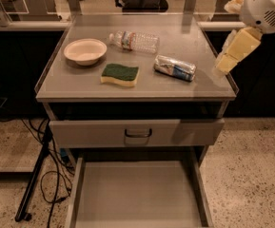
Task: Place redbull can into middle drawer
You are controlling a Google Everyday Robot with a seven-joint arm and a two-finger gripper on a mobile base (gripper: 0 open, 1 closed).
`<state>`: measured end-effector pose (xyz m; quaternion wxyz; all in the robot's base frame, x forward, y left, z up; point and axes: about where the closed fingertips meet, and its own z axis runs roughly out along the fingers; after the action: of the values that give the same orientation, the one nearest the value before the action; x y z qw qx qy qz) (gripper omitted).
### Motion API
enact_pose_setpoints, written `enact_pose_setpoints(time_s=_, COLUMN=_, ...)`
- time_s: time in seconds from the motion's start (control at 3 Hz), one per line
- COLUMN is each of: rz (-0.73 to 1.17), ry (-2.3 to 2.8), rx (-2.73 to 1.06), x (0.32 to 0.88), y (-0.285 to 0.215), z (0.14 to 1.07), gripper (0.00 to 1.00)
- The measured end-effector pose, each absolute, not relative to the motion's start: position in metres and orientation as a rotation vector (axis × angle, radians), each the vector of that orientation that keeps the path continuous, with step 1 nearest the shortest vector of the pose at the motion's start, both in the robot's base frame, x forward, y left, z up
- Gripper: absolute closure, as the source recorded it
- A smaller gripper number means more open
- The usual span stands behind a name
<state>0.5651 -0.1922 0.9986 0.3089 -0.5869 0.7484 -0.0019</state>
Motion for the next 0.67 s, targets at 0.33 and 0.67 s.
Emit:
enact_pose_setpoints(time_s=0.33, rz=-0.014, ry=2.010, rx=-1.465, x=0.571, y=-0.191, z=0.980, gripper=0.00)
enact_pose_setpoints(time_s=0.67, rz=-0.005, ry=2.039, rx=-1.374, x=0.594, y=-0.189, z=0.950, gripper=0.00)
